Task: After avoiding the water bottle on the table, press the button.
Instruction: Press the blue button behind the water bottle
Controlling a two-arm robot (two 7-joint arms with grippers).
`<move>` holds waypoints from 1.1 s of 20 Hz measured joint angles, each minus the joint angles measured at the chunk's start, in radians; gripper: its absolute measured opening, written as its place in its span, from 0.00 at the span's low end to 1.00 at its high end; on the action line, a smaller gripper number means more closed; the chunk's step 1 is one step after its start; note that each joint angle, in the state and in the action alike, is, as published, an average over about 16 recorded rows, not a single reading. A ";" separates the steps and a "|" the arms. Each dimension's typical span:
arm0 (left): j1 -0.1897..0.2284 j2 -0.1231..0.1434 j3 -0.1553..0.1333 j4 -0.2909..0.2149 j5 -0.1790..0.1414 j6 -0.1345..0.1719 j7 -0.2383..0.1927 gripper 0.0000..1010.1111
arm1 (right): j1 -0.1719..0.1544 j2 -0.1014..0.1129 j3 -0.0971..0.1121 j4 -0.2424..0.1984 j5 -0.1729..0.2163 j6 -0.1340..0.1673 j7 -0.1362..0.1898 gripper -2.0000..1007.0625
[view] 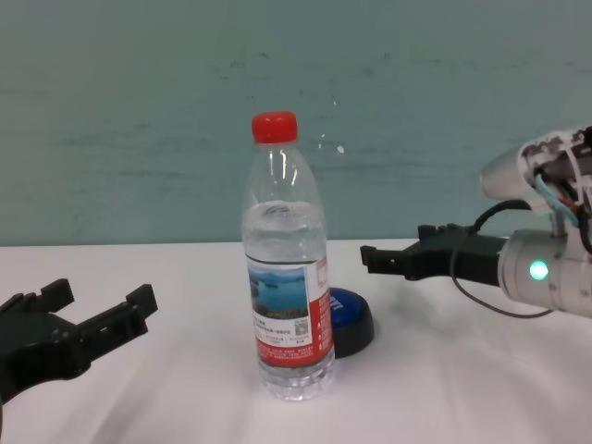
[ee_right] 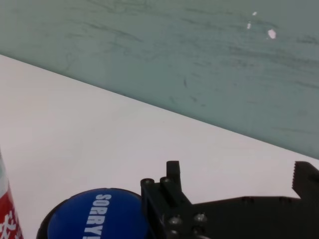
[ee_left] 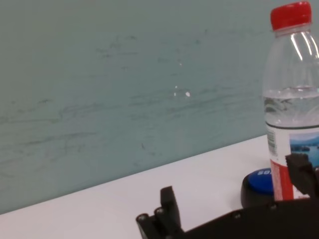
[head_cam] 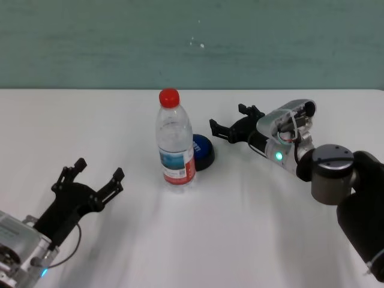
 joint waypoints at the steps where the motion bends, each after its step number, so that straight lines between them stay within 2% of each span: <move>1: 0.000 0.000 0.000 0.000 0.000 0.000 0.000 1.00 | 0.004 -0.001 -0.002 0.006 0.000 -0.002 0.002 1.00; 22: 0.000 0.000 0.000 0.000 0.000 0.000 0.000 1.00 | 0.079 -0.040 -0.039 0.129 -0.002 -0.038 0.037 1.00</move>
